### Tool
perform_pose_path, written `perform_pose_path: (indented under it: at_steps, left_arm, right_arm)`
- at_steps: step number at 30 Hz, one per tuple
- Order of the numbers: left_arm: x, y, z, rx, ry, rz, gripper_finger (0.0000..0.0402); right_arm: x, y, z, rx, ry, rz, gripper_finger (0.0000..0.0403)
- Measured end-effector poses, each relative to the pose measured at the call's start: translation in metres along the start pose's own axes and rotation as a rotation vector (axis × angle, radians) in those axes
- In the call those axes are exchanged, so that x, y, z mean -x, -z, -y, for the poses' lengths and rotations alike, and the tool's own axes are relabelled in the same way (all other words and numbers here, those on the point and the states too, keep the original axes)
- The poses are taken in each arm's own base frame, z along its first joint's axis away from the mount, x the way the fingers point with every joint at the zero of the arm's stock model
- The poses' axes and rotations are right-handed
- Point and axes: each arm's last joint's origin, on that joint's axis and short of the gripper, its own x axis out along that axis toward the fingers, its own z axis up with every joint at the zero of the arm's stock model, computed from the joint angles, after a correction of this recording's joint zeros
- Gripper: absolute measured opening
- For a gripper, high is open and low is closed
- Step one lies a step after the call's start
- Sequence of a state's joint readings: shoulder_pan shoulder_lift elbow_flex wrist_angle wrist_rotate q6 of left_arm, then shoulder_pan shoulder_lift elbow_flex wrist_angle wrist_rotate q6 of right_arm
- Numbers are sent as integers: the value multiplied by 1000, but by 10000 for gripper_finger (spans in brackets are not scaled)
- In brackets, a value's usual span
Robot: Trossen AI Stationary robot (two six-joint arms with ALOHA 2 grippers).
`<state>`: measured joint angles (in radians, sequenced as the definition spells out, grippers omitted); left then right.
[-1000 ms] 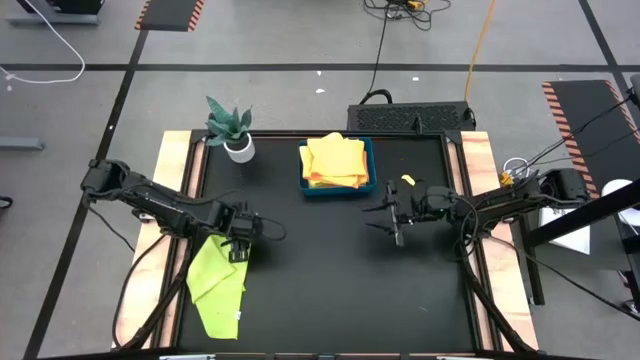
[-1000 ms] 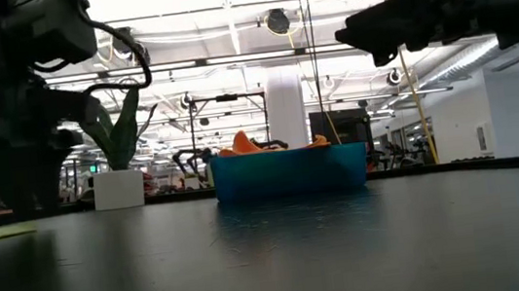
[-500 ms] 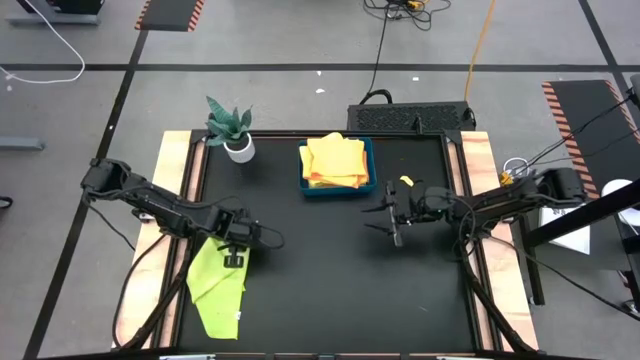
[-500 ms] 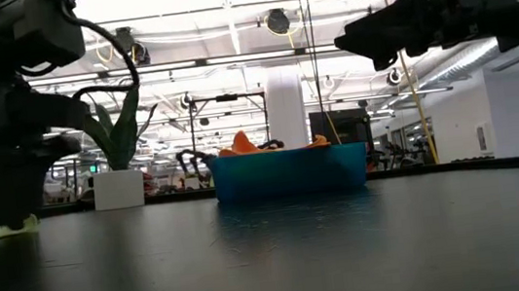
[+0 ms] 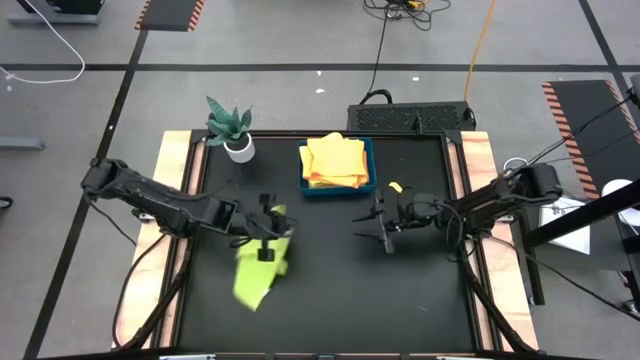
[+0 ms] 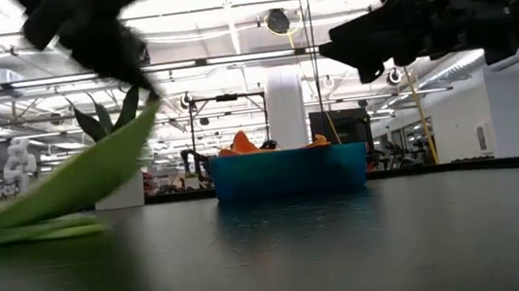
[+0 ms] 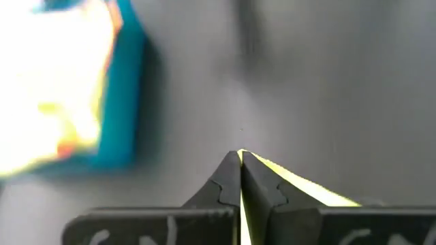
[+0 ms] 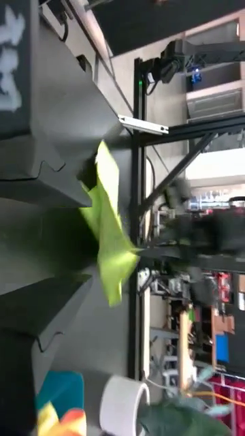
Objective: Fold microfiber towels
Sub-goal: Fold the green microfiber cloth
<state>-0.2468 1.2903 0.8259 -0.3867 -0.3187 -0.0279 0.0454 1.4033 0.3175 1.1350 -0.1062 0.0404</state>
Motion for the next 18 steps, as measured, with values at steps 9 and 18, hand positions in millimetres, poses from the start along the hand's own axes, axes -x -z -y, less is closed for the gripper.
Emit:
perform_pose_path:
  at_steps: [9, 18]
  left_arm:
    - [4, -41, -15, 3, 2, 294, 1]
    - [-39, -43, -18, 26, -35, 297, 1]
  right_arm:
    - [-38, 5, -6, -47, -31, -40, 195]
    - [-54, 5, -1, -52, 118, -35, 201]
